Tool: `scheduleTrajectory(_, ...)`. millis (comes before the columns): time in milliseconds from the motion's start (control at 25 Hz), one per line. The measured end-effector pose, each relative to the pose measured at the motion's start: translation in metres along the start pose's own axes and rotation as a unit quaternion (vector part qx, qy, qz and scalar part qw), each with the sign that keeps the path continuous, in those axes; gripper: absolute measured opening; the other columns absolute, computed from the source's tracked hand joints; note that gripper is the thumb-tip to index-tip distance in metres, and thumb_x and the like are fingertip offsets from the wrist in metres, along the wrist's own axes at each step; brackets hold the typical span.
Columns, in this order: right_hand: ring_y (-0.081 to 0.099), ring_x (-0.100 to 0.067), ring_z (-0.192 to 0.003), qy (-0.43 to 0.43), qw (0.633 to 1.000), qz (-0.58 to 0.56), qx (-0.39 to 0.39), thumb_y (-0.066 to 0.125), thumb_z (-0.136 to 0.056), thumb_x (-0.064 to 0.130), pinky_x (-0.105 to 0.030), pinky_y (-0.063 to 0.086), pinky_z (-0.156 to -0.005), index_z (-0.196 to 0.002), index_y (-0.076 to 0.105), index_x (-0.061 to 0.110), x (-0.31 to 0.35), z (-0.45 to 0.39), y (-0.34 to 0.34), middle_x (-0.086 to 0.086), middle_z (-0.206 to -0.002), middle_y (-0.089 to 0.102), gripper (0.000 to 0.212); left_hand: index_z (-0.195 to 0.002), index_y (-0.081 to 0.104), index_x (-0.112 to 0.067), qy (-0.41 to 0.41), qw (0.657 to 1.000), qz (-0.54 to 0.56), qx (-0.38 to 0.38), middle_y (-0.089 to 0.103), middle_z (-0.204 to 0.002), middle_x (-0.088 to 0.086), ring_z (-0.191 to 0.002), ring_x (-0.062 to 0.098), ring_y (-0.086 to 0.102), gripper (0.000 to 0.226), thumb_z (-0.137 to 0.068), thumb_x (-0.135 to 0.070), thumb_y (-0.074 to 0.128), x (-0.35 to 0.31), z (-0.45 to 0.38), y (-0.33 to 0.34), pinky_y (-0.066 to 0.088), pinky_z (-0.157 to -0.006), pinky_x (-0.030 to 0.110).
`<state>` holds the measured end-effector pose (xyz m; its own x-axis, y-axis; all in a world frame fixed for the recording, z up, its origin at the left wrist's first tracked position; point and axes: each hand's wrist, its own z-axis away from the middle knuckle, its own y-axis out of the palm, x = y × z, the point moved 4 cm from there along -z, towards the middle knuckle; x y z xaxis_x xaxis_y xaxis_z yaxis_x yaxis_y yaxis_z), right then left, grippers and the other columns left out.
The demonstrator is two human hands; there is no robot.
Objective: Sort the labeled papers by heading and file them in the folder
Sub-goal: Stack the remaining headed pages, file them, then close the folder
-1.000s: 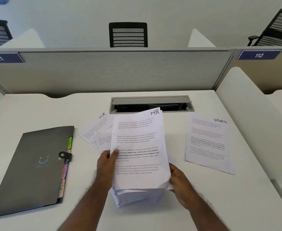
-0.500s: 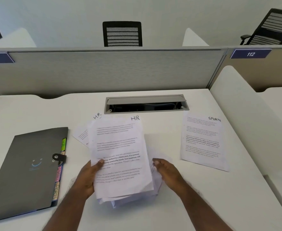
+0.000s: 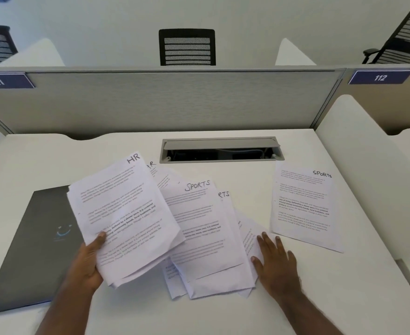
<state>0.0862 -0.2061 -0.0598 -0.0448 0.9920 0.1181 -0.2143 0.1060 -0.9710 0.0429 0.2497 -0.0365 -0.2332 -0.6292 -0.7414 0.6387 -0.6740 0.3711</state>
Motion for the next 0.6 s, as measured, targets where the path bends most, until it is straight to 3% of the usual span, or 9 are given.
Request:
scheduleTrajectory(120, 0.058, -0.037, -0.120, 0.038, 0.999, -0.002, -0.023, 0.044, -0.078, 0.042, -0.054, 0.051, -0.081, -0.122, 0.066, 0.016, -0.016, 0.004, -0.008, -0.008, -0.131, 0.062, 0.055, -0.141, 0.054, -0.016, 0.001, 1.000, 0.009, -0.017, 0.061, -0.138, 0.014, -0.095, 0.023, 0.075, 0.044, -0.097, -0.017, 0.056, 0.000, 0.001, -0.007, 0.059, -0.082, 0.051)
scheduleTrajectory(240, 0.063, -0.038, -0.107, 0.058, 0.997, -0.018, -0.049, 0.070, -0.072, 0.030, -0.050, 0.052, -0.075, -0.116, 0.067, 0.014, -0.008, 0.001, -0.019, -0.012, -0.118, 0.068, 0.048, -0.142, 0.053, -0.016, 0.000, 1.000, 0.009, -0.022, 0.061, -0.138, 0.014, -0.097, 0.023, 0.075, 0.046, -0.097, -0.017, 0.057, 0.001, 0.001, -0.008, 0.058, -0.084, 0.052)
scheduleTrajectory(360, 0.065, -0.030, -0.087, 0.078, 0.996, -0.025, -0.024, 0.062, -0.075, 0.053, -0.042, 0.050, -0.064, -0.121, 0.064, 0.014, 0.018, -0.002, -0.022, -0.007, -0.104, 0.069, 0.061, -0.141, 0.054, -0.016, 0.001, 1.000, 0.003, -0.014, 0.064, -0.134, 0.013, -0.097, 0.023, 0.075, 0.044, -0.097, -0.015, 0.056, 0.004, 0.002, 0.000, 0.059, -0.081, 0.050)
scheduleTrajectory(480, 0.056, -0.027, -0.109, 0.108, 0.994, -0.016, 0.001, 0.061, -0.076, 0.062, -0.042, 0.048, -0.078, -0.144, 0.039, 0.013, 0.038, -0.003, -0.019, -0.008, -0.130, 0.055, 0.087, -0.140, 0.055, -0.016, 0.005, 1.000, -0.011, -0.010, 0.064, -0.135, 0.013, -0.113, 0.029, 0.067, 0.043, -0.097, -0.014, 0.056, 0.006, 0.002, 0.004, 0.058, -0.084, 0.051)
scheduleTrajectory(600, 0.042, -0.024, -0.128, 0.140, 0.988, -0.046, 0.043, 0.055, -0.084, 0.057, -0.040, 0.042, -0.095, -0.153, 0.011, 0.016, 0.041, -0.010, -0.021, -0.005, -0.143, 0.038, 0.091, -0.140, 0.055, -0.016, 0.005, 1.000, -0.011, -0.009, 0.063, -0.136, 0.012, -0.121, 0.031, 0.062, 0.043, -0.097, -0.012, 0.056, 0.004, 0.003, 0.003, 0.058, -0.086, 0.051)
